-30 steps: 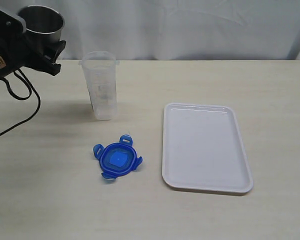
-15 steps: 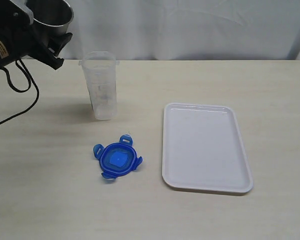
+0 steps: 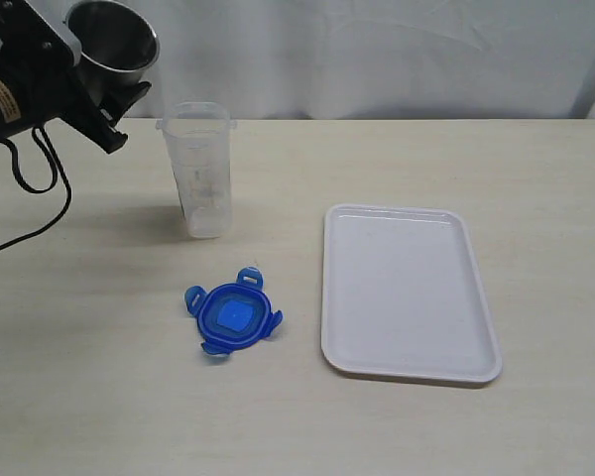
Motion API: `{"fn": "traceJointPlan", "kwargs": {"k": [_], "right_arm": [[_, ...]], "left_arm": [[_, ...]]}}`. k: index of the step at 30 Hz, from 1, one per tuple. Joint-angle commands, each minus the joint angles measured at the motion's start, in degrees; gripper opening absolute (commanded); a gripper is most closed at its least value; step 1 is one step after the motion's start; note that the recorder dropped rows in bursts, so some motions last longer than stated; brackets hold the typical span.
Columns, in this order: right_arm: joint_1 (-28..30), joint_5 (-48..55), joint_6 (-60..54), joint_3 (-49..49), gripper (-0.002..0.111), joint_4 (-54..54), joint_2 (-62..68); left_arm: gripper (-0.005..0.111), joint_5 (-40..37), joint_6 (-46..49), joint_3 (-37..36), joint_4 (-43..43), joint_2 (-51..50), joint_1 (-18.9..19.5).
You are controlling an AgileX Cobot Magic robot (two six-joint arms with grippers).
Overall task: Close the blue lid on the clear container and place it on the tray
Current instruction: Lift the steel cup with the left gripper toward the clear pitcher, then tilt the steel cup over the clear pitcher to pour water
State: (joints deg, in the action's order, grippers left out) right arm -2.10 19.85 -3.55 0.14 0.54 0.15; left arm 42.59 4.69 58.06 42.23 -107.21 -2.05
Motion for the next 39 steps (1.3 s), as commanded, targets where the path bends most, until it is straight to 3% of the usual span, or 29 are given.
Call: {"fn": "traceJointPlan", "kwargs": {"k": [1,12,39], "right_arm": [[-0.1,-0.3,-0.2,-0.1,0.004,0.2,-0.1],[-0.1,-0.3,-0.2,-0.1,0.004,0.2,-0.1],[-0.1,-0.3,-0.2,-0.1,0.004,0.2,-0.1]], "left_arm": [[0.000,3.2,1.3,1.0,-0.4,0.8,0.0],[0.000,-0.6,2.5,1.0,1.7,0.8,-2.0],[0.000,-2.6,11.8,1.0,1.5,0.8,-2.0]]}}
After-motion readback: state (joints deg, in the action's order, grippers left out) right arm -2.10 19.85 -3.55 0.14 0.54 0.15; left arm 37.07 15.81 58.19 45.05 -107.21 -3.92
